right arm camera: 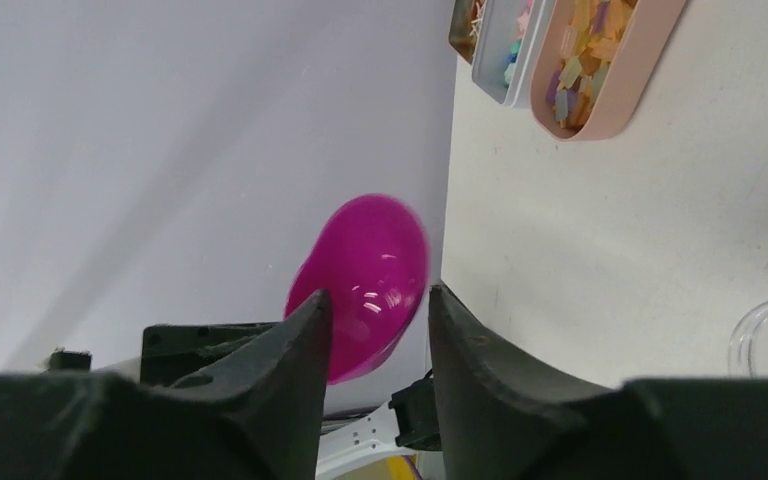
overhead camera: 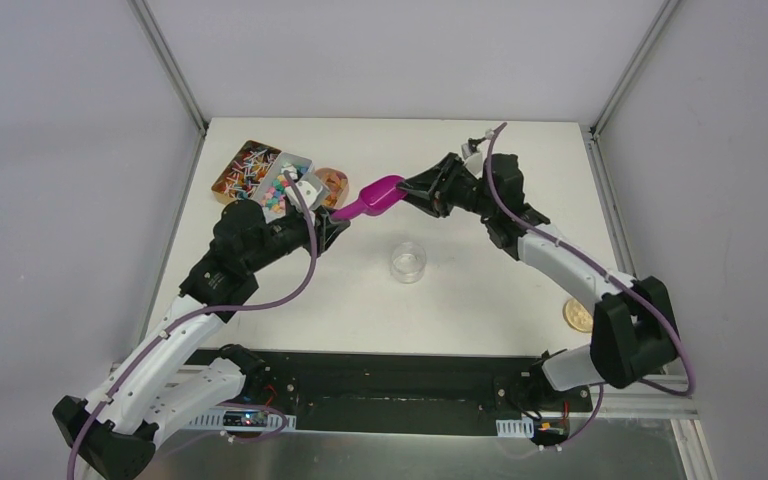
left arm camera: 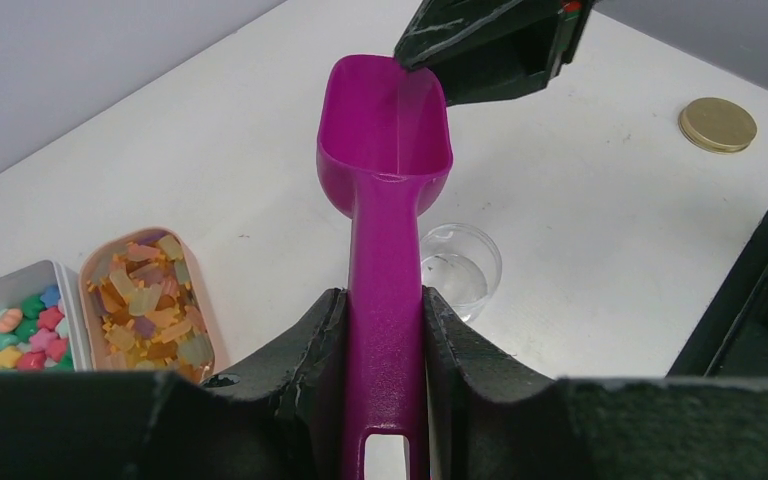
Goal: Pack the candies
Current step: Pick up the spatula from the center of the board, then scoop the fake candies from the storage box.
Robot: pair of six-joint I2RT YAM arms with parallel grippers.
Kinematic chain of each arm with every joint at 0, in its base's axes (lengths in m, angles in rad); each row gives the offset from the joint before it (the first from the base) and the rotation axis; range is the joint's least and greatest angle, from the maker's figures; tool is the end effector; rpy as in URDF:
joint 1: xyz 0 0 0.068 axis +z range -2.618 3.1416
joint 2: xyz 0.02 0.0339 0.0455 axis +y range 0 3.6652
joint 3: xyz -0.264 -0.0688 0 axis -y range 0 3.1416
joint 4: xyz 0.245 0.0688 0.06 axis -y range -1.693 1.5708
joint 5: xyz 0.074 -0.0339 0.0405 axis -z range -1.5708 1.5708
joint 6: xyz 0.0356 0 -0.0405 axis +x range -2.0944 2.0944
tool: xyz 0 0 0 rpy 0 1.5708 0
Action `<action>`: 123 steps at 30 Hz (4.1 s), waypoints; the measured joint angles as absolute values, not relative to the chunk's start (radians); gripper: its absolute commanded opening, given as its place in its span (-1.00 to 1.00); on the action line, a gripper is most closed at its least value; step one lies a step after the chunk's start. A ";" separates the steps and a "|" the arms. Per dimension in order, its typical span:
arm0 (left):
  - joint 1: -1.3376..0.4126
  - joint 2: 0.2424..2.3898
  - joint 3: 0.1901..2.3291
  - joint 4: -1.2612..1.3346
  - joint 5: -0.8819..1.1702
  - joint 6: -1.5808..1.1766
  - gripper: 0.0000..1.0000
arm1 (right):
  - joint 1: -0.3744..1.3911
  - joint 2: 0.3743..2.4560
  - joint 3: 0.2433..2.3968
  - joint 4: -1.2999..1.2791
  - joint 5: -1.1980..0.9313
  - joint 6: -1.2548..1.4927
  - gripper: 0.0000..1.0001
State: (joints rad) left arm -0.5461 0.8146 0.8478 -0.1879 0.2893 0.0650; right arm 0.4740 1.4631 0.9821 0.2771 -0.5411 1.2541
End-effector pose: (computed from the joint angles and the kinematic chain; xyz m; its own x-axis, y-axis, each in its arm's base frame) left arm 0.1559 -0.1066 0.3570 -0.0834 0.1235 -0.9888 0.7456 0.6660 0.0203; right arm 0.2932 0.1710 0.2946 -0.8544 0.4771 -0.2059 -0.0904 0.2536 0.9631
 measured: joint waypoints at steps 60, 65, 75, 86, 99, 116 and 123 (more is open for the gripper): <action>-0.306 1.559 1.584 -1.033 -0.121 0.044 -1.00 | 0.461 0.847 0.842 -0.326 -0.382 0.501 1.00; -0.306 1.634 1.622 -1.063 -0.121 0.055 -1.00 | 0.461 0.865 0.851 -0.326 -0.381 0.494 1.00; -0.306 1.681 1.657 -1.084 -0.134 0.072 -1.00 | 0.461 0.880 0.865 -0.326 -0.368 0.491 1.00; -0.275 1.678 1.522 -0.982 -0.114 0.071 -1.00 | 0.461 0.852 0.865 -0.326 -0.346 0.492 0.99; -0.273 1.677 1.413 -0.857 -0.103 0.072 -1.00 | 0.461 0.838 0.855 -0.325 -0.341 0.499 1.00; -0.273 1.619 1.262 -0.715 -0.098 0.083 -1.00 | 0.461 0.825 0.849 -0.323 -0.329 0.499 1.00; -0.273 1.592 1.206 -0.664 -0.097 0.089 -1.00 | 0.461 0.823 0.836 -0.320 -0.322 0.495 1.00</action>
